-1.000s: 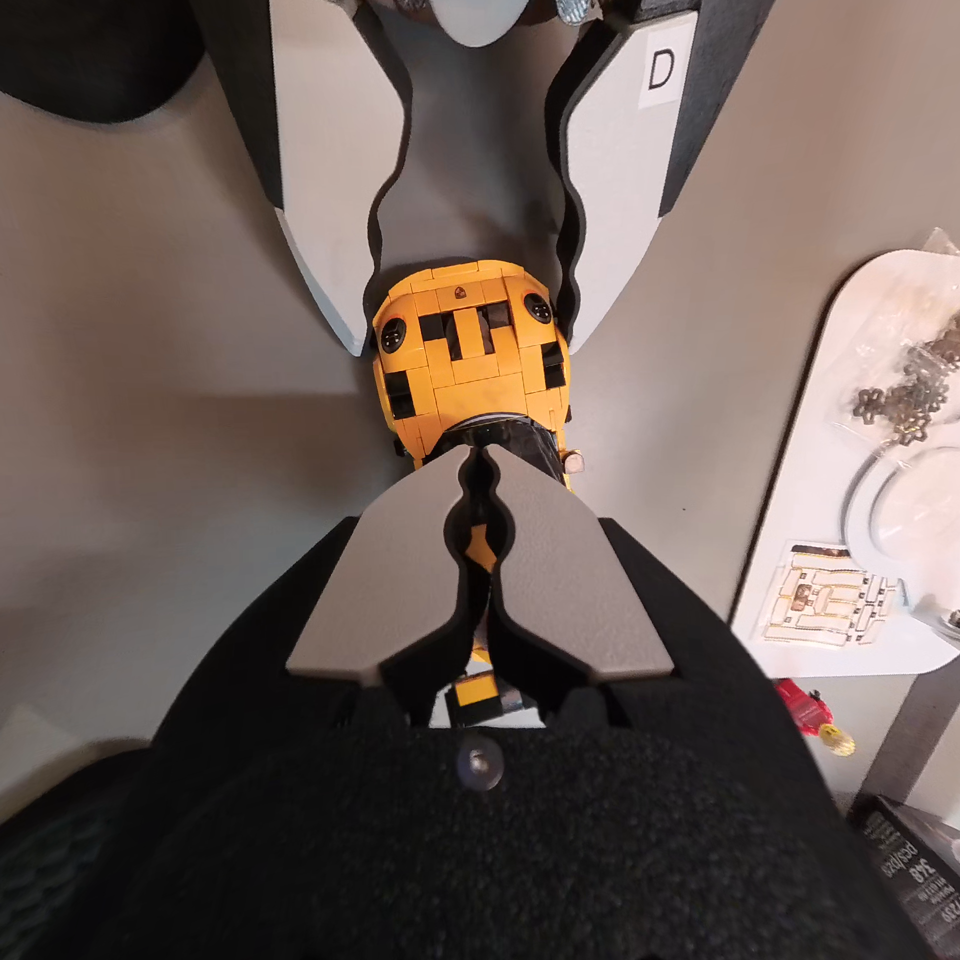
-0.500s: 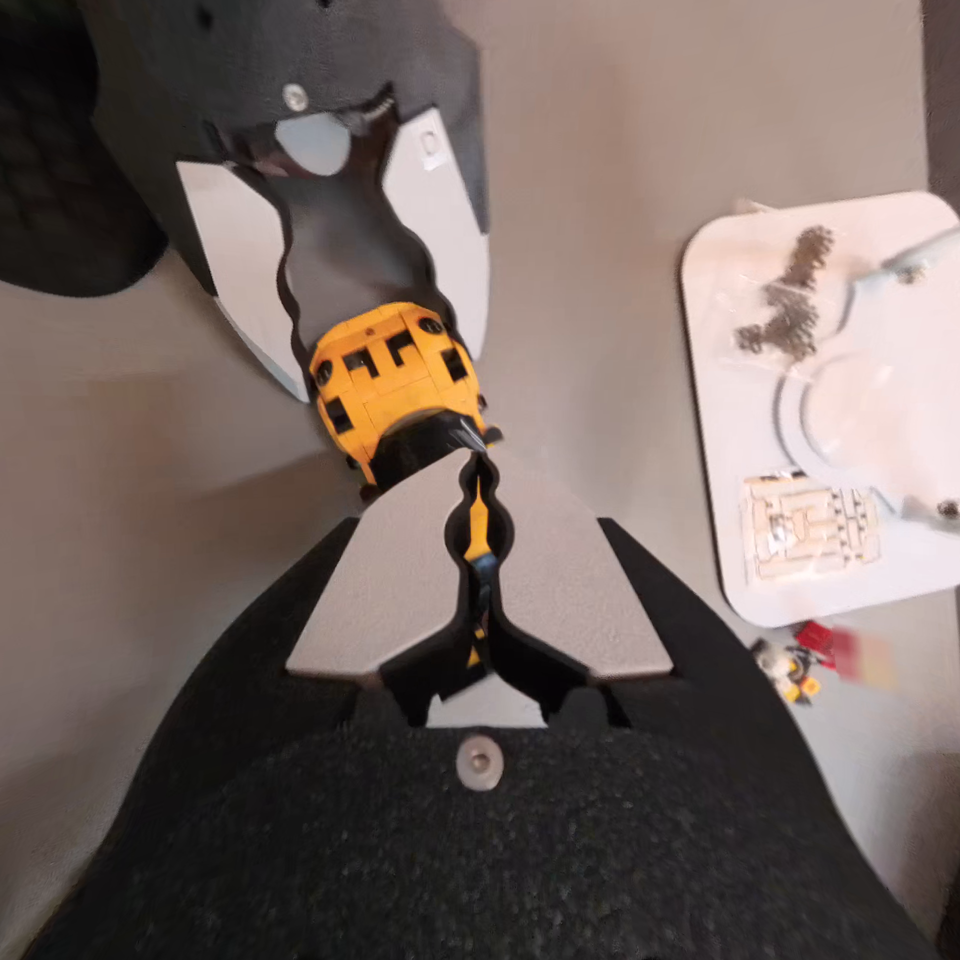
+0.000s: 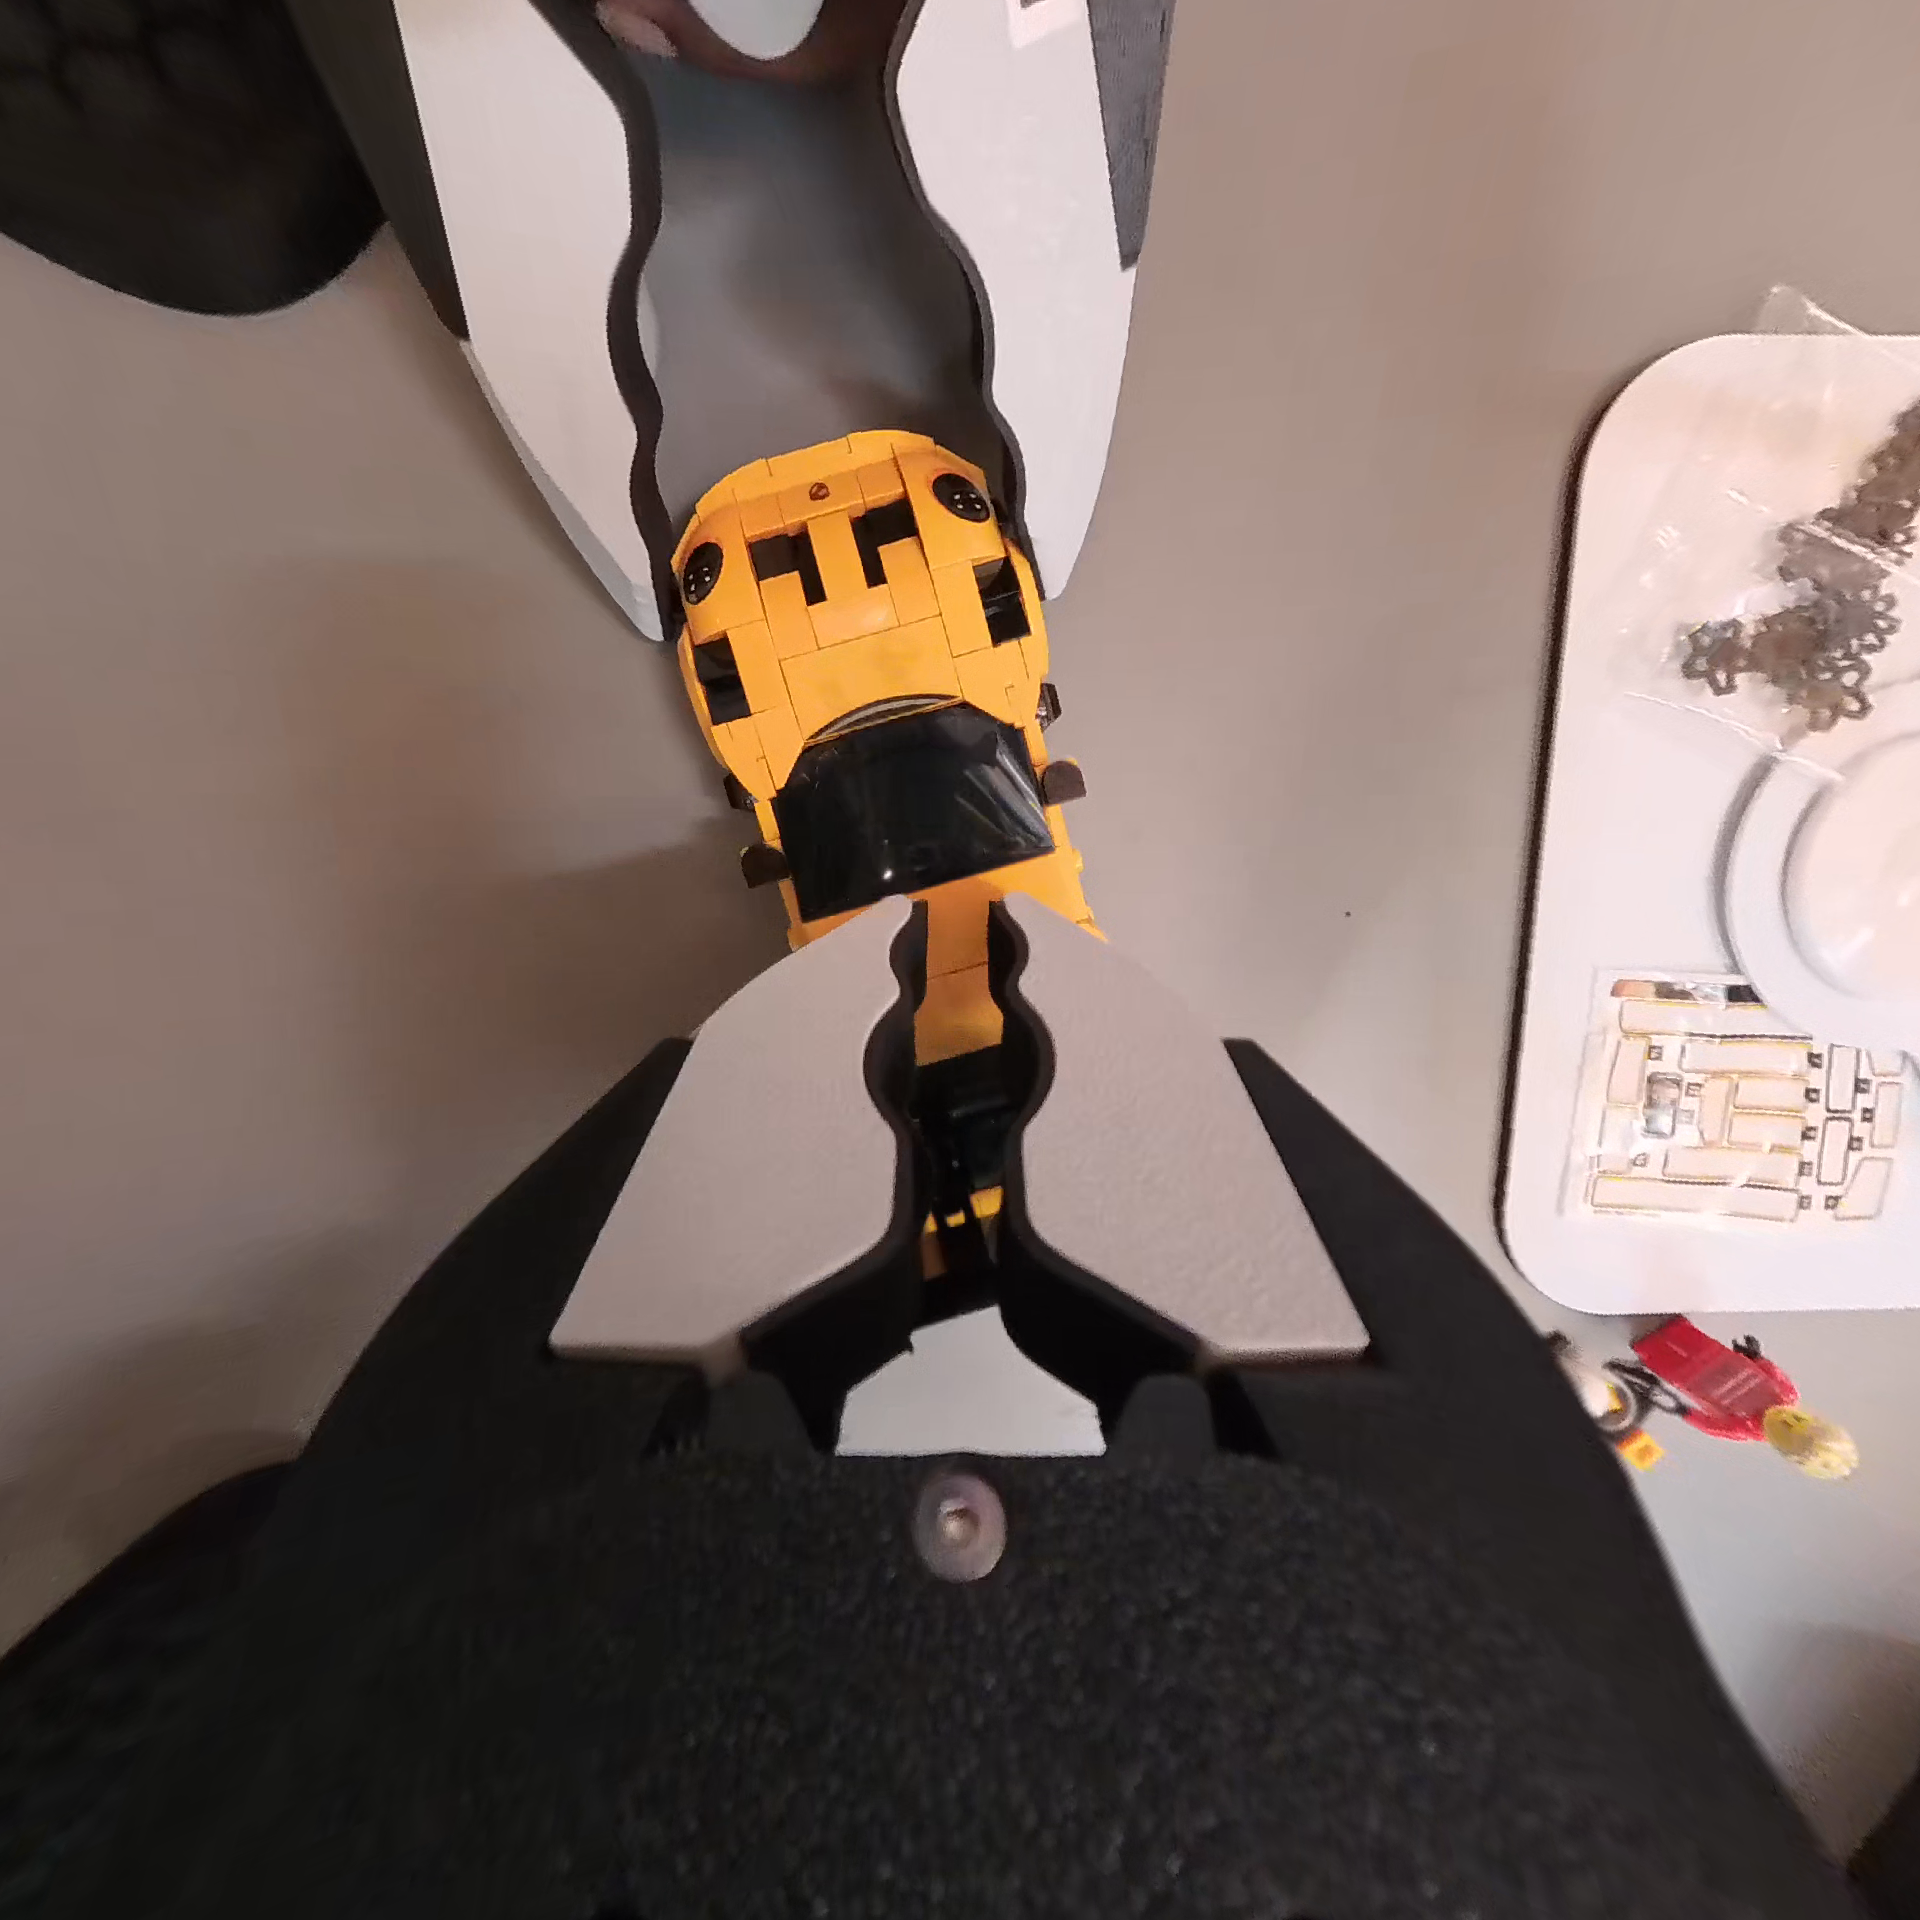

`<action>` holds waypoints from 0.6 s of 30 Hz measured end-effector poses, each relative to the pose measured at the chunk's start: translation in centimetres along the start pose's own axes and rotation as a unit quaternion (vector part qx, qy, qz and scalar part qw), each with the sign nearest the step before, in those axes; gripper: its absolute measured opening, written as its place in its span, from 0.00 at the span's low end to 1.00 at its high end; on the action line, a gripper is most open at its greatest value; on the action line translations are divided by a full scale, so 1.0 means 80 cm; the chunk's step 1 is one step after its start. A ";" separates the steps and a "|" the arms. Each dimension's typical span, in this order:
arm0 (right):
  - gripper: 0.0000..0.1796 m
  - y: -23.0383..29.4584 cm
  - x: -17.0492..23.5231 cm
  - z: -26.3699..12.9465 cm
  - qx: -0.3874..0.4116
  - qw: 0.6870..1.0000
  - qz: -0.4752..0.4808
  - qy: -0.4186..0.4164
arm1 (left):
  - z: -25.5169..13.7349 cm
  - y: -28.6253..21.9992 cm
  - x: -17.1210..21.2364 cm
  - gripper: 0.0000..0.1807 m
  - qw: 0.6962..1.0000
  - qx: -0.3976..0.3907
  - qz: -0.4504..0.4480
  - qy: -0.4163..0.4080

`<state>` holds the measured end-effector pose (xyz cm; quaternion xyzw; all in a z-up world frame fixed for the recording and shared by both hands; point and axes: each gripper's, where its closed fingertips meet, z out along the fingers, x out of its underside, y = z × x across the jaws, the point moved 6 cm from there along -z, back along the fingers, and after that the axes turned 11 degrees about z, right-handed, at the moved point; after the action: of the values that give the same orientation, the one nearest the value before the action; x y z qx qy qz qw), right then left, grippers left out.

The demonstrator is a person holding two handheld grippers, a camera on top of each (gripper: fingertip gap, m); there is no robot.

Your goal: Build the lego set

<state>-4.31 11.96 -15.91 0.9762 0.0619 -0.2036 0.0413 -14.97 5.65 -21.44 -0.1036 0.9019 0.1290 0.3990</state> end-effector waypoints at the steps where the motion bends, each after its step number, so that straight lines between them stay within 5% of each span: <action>1: 0.05 -0.001 -0.001 0.000 -0.004 1.000 0.001 0.006 | 0.000 0.000 0.000 0.43 1.000 0.000 0.000 0.000; 18: 0.00 -0.004 -0.007 0.003 0.002 0.999 0.009 0.043 | 0.000 0.000 0.000 0.43 1.000 0.001 0.004 0.006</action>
<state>-4.97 12.23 -15.92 0.9846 0.0549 -0.1613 0.0389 -14.96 5.67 -21.44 -0.1008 0.9046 0.1292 0.3935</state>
